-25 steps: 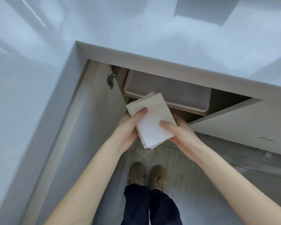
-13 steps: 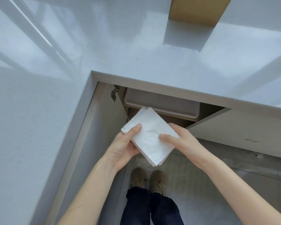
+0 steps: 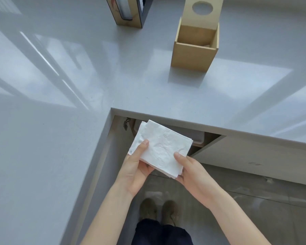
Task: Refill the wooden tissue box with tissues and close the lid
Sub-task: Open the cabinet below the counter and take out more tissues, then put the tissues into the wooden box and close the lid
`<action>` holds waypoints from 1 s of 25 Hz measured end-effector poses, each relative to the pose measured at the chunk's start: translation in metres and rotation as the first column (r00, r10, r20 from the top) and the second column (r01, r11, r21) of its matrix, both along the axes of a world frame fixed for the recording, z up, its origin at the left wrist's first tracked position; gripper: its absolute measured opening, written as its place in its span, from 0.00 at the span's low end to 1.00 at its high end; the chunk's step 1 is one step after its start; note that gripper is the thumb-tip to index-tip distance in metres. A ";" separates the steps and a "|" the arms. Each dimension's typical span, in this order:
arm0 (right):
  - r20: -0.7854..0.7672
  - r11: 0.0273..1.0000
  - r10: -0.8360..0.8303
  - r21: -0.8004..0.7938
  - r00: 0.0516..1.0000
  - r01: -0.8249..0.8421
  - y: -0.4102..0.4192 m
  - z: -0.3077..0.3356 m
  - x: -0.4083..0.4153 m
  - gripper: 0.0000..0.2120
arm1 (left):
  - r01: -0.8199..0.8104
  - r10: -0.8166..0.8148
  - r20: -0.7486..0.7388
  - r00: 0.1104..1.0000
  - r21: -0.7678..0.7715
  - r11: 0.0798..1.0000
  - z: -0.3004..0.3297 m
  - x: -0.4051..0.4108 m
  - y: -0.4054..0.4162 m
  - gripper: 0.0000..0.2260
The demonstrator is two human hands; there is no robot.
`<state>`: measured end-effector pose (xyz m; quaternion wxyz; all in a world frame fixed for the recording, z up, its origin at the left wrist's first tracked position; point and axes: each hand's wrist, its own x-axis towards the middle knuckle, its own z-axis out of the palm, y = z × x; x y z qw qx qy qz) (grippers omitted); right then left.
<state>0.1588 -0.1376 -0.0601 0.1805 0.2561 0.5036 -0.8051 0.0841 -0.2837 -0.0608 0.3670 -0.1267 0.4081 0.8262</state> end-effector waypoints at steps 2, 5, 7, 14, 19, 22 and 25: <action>-0.047 1.000 0.007 0.022 0.999 -0.006 0.000 0.010 -0.004 0.22 | 0.013 -0.013 -0.011 1.000 -0.004 1.000 0.006 0.001 -0.001 0.21; -0.044 0.988 -0.014 0.150 0.999 0.021 0.002 0.028 -0.007 0.16 | 0.082 -0.083 -0.042 0.996 -0.027 0.996 0.018 0.001 -0.008 0.22; -0.017 0.962 -0.022 0.271 1.000 0.025 0.004 0.040 -0.007 0.12 | 0.135 -0.146 -0.081 0.986 -0.130 0.982 0.026 0.000 -0.014 0.24; 0.006 0.888 -0.047 0.458 0.999 0.039 0.010 0.078 -0.014 0.10 | 0.178 -0.331 -0.249 0.910 -0.488 0.854 0.056 -0.025 -0.006 0.17; -0.031 0.862 -0.077 0.499 0.997 0.082 0.026 0.088 -0.028 0.11 | 0.170 -0.357 -0.291 0.888 -0.513 0.841 0.073 -0.046 0.012 0.14; -0.049 0.851 -0.096 0.515 0.994 0.107 0.045 0.087 -0.044 0.09 | 0.164 -0.367 -0.300 0.881 -0.533 0.830 0.079 -0.062 0.029 0.13; -0.075 0.830 -0.070 0.549 0.995 0.100 0.071 0.089 -0.064 0.09 | 0.142 -0.356 -0.309 0.882 -0.546 0.826 0.087 -0.080 0.053 0.12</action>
